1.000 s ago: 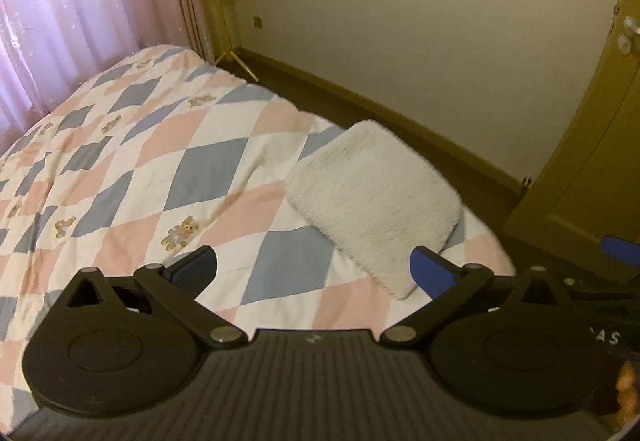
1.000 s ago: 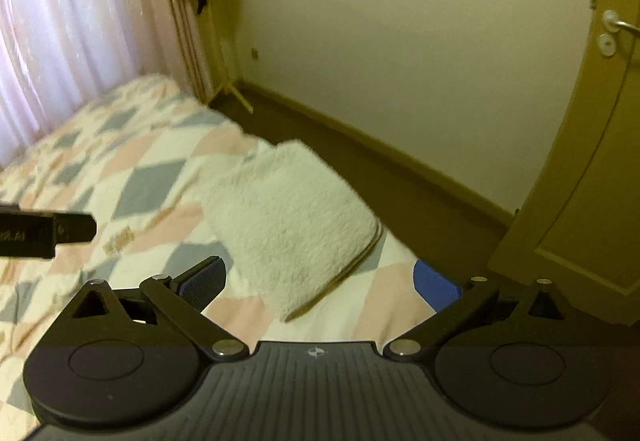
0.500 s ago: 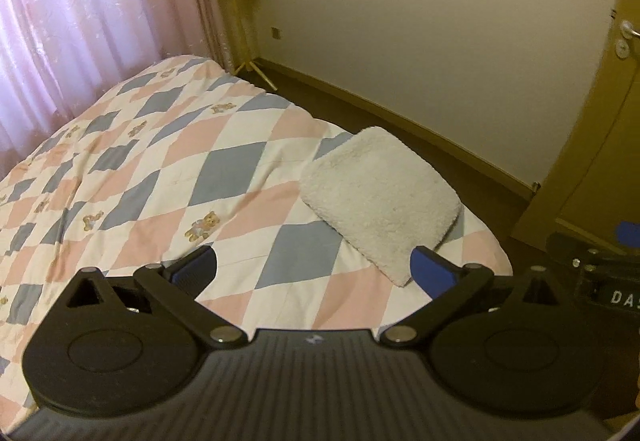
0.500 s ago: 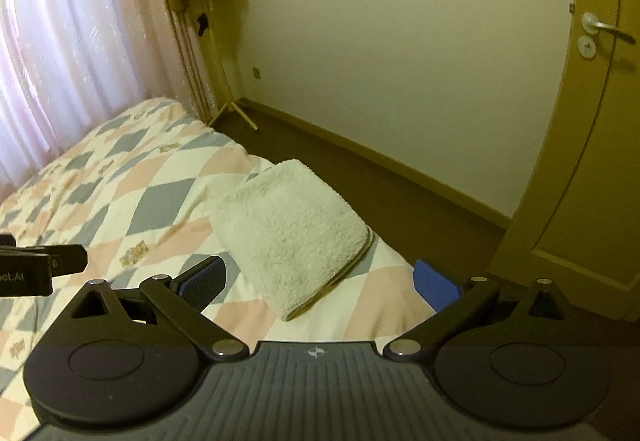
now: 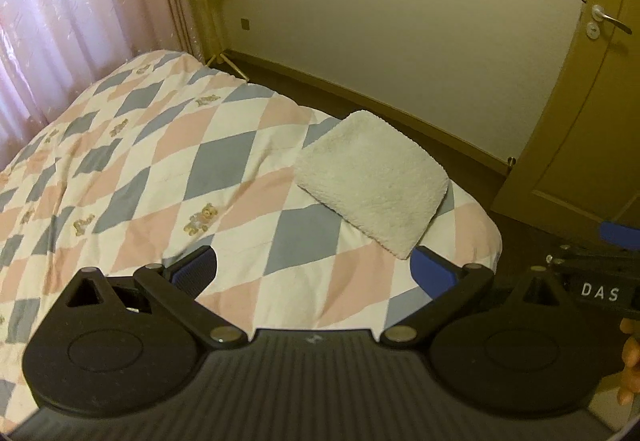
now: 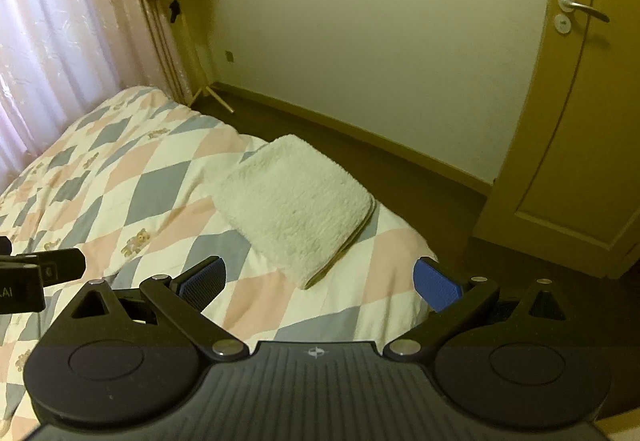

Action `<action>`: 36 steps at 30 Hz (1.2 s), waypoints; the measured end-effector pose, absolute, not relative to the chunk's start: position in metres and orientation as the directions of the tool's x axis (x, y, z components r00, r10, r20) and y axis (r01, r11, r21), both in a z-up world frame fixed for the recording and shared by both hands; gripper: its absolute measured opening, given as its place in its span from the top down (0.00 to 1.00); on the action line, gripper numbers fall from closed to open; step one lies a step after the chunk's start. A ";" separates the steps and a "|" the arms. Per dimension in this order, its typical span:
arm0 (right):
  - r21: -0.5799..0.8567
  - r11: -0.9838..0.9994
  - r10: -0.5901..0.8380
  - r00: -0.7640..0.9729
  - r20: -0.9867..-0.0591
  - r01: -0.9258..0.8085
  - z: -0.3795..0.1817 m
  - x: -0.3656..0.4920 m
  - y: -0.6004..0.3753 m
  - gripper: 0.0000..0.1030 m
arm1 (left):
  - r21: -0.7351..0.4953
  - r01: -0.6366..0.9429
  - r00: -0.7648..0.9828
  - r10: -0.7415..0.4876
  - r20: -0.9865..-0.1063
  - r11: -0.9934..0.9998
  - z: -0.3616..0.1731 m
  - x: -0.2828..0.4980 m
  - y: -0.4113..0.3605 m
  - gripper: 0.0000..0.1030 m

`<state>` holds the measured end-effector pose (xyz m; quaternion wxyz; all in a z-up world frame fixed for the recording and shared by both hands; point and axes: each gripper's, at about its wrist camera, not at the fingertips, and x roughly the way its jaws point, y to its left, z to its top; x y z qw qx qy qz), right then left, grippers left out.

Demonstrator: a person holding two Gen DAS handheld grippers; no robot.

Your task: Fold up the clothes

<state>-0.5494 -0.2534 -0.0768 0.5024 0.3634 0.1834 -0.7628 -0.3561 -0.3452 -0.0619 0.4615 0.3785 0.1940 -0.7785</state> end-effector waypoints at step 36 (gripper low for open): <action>0.008 -0.536 -0.467 -0.289 -0.836 0.844 -0.096 -0.485 -0.278 0.00 | 0.032 0.834 -0.274 -0.465 -0.842 -0.550 -0.103 -0.312 -0.381 0.01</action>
